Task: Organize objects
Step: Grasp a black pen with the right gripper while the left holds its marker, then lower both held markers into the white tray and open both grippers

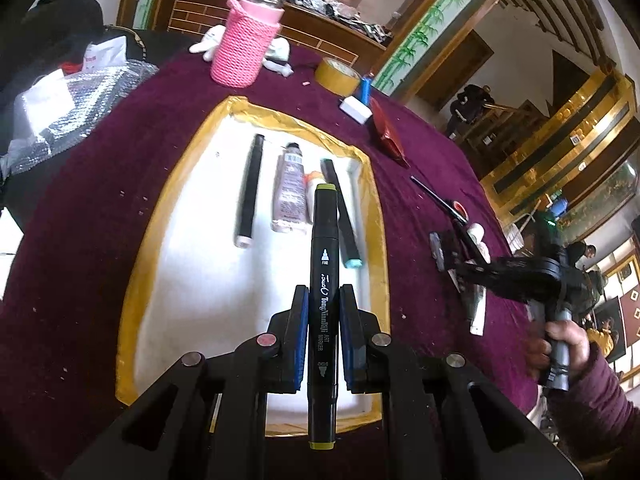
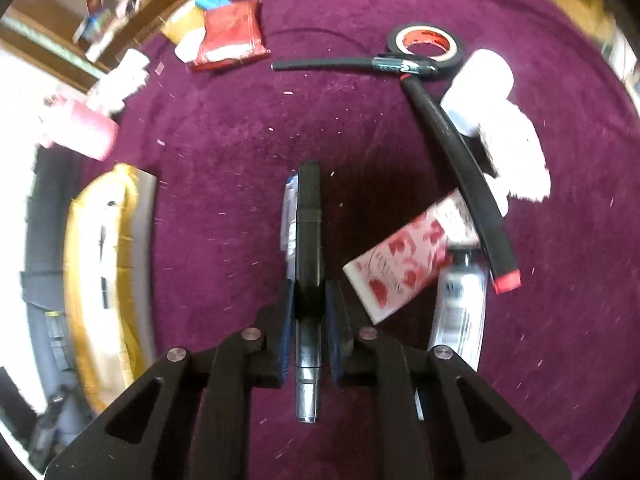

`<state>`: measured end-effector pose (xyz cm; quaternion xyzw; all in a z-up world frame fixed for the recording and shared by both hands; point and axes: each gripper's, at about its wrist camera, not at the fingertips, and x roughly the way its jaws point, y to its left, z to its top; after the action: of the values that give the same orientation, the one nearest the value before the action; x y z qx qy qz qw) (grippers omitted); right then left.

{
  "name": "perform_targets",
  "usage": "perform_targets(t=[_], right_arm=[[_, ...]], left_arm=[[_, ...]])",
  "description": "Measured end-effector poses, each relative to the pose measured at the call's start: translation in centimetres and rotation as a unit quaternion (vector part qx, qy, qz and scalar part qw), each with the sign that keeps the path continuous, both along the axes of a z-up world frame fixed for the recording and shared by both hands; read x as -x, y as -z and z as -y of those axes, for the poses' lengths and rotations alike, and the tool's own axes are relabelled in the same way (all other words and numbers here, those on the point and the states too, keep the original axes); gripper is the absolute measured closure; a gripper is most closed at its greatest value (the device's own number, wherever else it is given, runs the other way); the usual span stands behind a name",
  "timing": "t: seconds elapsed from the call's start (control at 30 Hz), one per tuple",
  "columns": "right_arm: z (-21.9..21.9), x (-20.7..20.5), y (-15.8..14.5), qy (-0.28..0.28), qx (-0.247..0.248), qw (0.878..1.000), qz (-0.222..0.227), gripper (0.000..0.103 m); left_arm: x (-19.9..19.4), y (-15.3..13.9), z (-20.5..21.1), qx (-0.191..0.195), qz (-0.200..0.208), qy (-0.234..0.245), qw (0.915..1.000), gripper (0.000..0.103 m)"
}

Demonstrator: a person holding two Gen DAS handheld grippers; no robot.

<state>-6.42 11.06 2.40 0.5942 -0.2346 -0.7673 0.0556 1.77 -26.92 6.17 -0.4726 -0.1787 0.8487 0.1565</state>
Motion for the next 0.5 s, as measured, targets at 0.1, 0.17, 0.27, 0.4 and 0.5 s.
perform_targets(t=[0.1, 0.17, 0.27, 0.4, 0.5], right_arm=[[0.6, -0.4, -1.6, -0.002, 0.038, 0.999, -0.013, 0.091], [2.1, -0.3, -2.8, -0.019, 0.056, 0.998, -0.025, 0.091], [5.8, 0.4, -4.1, -0.055, 0.083, 0.995, -0.033, 0.090], [10.4, 1.0, -4.3, -0.099, 0.107, 0.989, -0.026, 0.090], [14.6, 1.9, -3.7, -0.129, 0.115, 0.985, -0.019, 0.090]], left_arm=[[0.8, 0.0, 0.7, 0.016, 0.003, -0.010, 0.9998, 0.092], [1.7, 0.2, 1.1, 0.031, 0.006, -0.013, 0.9994, 0.092], [3.7, 0.6, 1.4, 0.066, 0.010, -0.011, 0.9977, 0.092], [6.4, 1.3, 1.8, 0.101, 0.013, -0.007, 0.9948, 0.092], [8.3, 2.3, 2.1, 0.109, 0.023, -0.009, 0.9938, 0.092]])
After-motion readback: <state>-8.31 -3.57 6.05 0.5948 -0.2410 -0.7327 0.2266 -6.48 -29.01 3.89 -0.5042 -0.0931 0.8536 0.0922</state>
